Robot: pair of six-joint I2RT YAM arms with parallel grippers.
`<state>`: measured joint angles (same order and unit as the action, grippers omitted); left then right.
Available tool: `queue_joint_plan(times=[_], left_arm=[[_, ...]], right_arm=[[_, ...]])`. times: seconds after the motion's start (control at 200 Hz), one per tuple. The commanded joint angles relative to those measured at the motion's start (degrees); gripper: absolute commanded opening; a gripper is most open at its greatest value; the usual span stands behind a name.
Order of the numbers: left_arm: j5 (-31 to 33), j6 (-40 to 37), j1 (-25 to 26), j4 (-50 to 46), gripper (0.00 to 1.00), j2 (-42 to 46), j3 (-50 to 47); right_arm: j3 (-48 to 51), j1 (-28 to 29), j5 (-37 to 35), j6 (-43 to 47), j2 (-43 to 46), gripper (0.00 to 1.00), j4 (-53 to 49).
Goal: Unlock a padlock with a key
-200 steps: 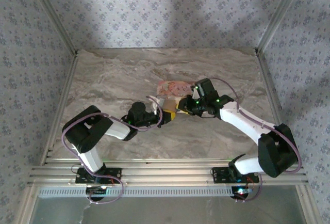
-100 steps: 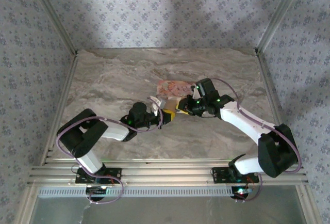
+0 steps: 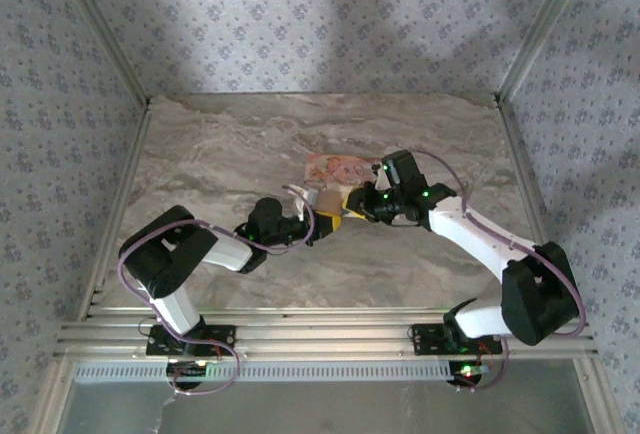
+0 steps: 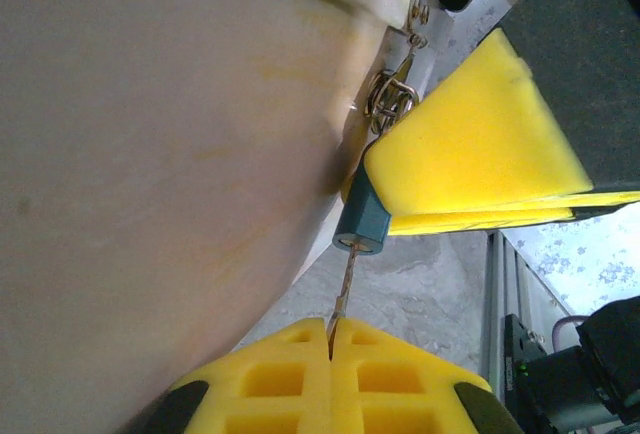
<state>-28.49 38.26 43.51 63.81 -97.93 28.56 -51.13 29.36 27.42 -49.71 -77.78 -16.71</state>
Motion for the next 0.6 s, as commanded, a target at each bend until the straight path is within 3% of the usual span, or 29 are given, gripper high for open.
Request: queue_joint_plan(times=[0.0, 0.125, 0.41, 0.595], left_arm=[[-1.69, 0.05, -0.13, 7.30, 0.00, 3.49, 5.17], [-3.67, 1.29, 0.00, 5.98, 0.00, 4.05, 6.86], [8.46, -10.91, 2.19, -1.19, 0.00, 8.28, 3.34], [9.44, -14.07, 3.69, -6.77, 0.00, 11.23, 4.18]], right_arm=[[-0.89, 2.69, 6.32, 2.95, 0.71, 0.00, -3.88], [-1.17, 3.43, 5.53, 4.30, -0.16, 0.00, -4.42], [-0.18, 3.97, 5.89, 1.56, -1.06, 0.00, -1.79], [0.62, 5.19, 2.26, 0.44, -0.88, 0.00, -0.78]])
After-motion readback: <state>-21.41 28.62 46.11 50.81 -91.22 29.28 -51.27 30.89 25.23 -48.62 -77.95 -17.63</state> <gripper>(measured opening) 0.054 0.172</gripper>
